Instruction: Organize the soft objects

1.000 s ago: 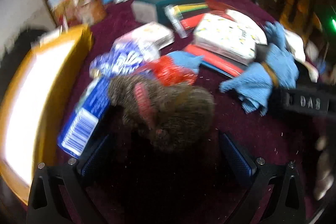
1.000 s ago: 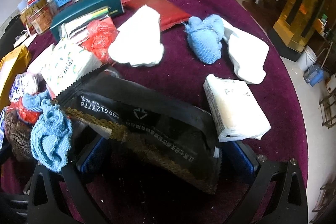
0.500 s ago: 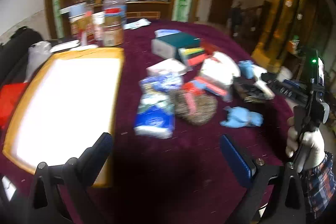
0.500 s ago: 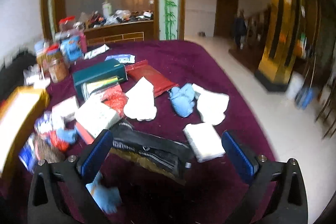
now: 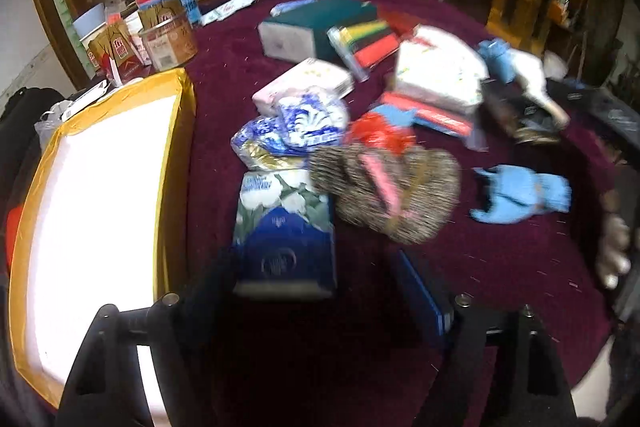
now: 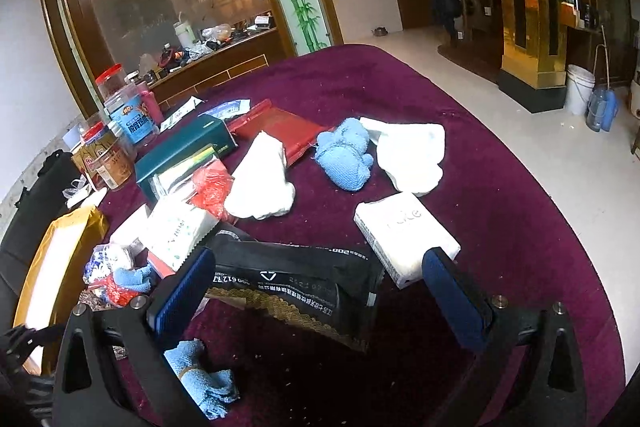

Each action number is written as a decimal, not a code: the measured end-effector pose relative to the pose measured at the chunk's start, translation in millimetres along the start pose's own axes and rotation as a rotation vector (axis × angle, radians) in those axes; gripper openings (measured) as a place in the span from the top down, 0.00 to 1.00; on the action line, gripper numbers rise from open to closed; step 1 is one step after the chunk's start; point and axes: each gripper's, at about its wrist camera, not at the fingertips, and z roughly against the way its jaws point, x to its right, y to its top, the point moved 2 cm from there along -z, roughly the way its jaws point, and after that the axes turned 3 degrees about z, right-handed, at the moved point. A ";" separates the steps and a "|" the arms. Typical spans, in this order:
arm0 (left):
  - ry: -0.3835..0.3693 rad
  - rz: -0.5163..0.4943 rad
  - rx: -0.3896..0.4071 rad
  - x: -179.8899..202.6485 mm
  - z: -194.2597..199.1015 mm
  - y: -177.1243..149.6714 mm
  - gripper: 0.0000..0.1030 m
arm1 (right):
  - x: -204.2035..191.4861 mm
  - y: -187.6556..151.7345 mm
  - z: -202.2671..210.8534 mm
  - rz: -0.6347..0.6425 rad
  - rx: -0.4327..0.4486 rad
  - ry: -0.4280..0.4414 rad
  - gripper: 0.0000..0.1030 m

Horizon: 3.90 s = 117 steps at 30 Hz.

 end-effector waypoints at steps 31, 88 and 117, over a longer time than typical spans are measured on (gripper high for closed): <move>0.066 0.151 0.012 -21.8 -19.1 7.4 0.40 | -0.5 -2.7 -11.9 -0.016 -0.057 0.020 0.00; -0.250 0.661 0.133 -263.3 -7.8 58.2 0.24 | -374.0 21.3 -94.6 0.579 -0.265 0.271 0.27; -0.341 0.319 0.083 -19.5 59.9 6.4 0.05 | 2.5 38.3 3.1 0.103 -0.008 -0.119 0.00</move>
